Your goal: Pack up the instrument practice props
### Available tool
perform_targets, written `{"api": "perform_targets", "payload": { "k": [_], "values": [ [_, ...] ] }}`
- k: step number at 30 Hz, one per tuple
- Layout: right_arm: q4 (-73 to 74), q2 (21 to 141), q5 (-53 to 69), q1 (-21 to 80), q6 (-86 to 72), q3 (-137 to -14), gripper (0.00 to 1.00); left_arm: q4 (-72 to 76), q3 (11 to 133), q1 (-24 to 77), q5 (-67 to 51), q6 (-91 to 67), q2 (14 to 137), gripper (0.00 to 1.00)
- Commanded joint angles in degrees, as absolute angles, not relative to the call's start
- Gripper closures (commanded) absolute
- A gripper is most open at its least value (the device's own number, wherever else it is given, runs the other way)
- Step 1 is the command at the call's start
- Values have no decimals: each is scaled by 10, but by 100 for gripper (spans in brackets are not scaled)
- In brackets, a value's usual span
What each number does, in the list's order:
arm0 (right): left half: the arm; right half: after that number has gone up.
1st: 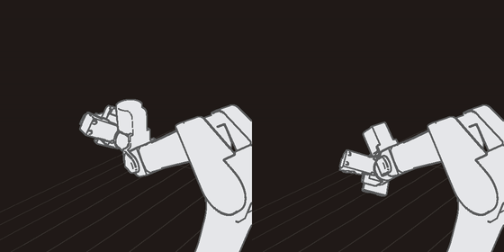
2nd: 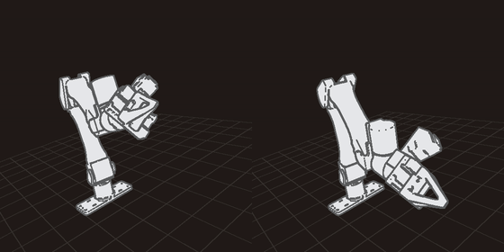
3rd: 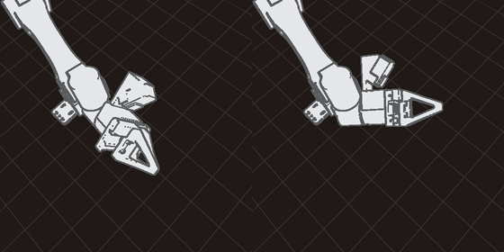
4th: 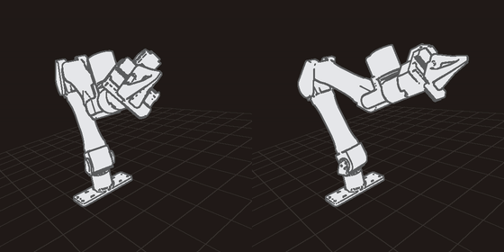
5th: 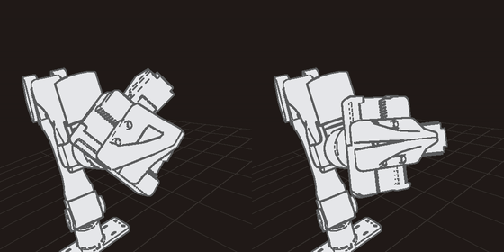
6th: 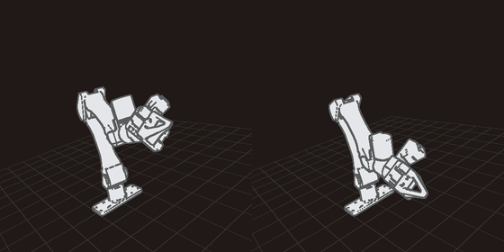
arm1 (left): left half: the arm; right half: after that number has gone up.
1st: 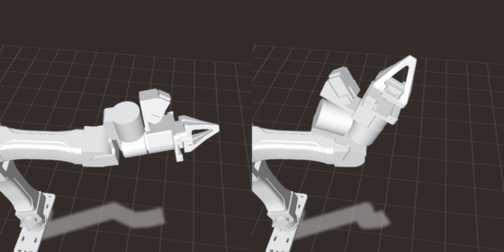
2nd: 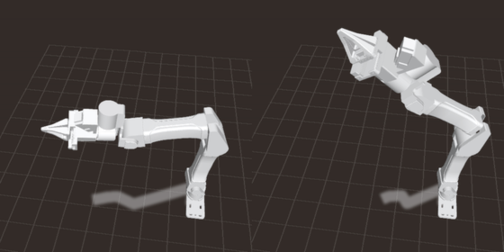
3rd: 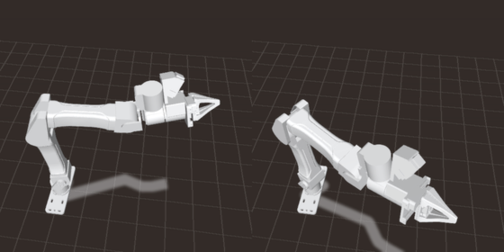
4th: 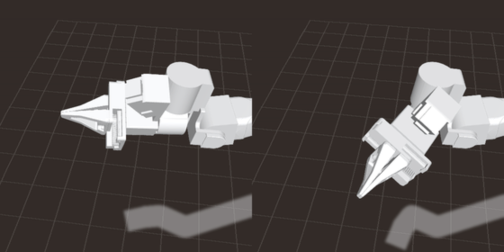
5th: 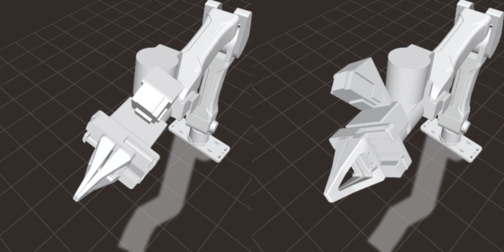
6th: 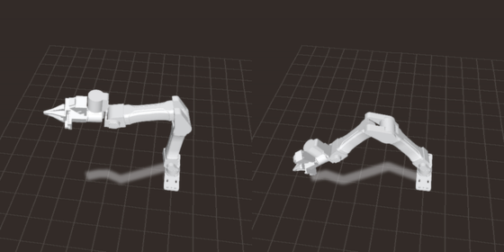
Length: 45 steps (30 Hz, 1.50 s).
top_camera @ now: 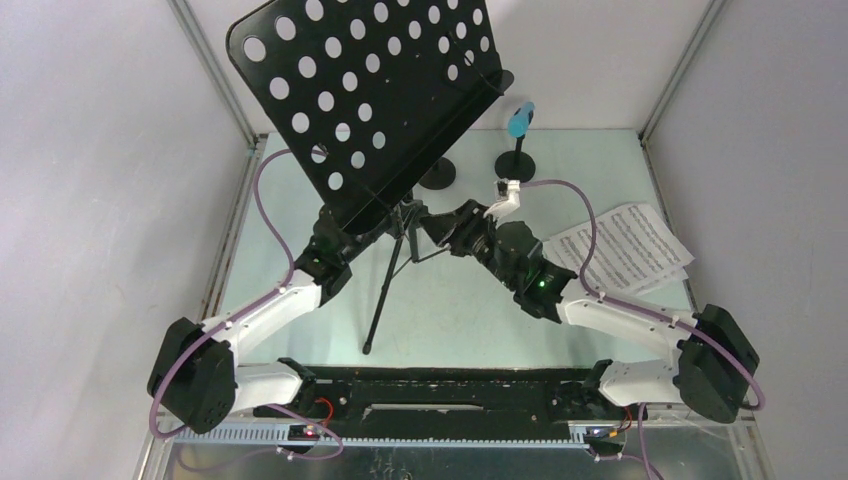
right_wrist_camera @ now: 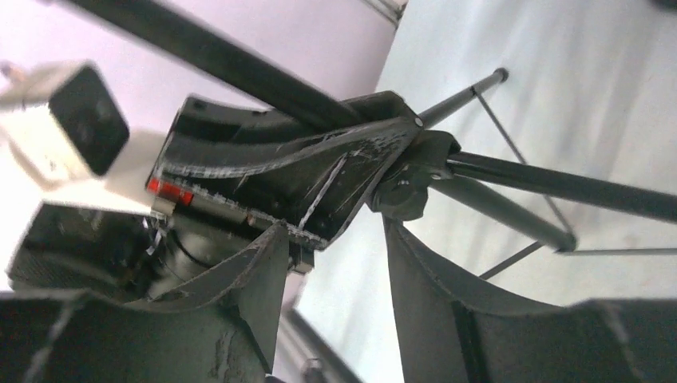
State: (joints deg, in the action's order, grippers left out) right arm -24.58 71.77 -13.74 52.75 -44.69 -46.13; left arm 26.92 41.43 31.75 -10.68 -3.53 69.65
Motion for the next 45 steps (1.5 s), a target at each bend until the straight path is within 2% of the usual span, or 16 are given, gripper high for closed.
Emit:
{"api": "perform_targets", "payload": {
  "k": [1,9,19,27,30,34,38,40,45],
  "values": [
    [-236,741,-65,486,-724,-463,43,152,398,334,-134,-50,711,100],
    [-270,778,-43,462,-781,-463,38,151,397,334,-134,-49,712,100],
    [-281,809,-26,453,-792,-464,52,152,399,334,-141,-49,716,100],
    [-309,841,-11,447,-799,-464,49,151,398,334,-141,-47,715,100],
    [-320,849,-6,446,-801,-464,52,151,398,334,-141,-46,715,100],
    [-325,854,-6,446,-799,-464,65,151,399,334,-142,-46,717,100],
    [-347,863,15,445,-793,-464,91,152,399,334,-143,-46,718,100],
    [-376,870,30,444,-771,-465,99,148,402,335,-144,-42,720,100],
    [-389,905,146,434,-649,-525,100,122,416,353,-127,-22,732,100]
  ]
}}
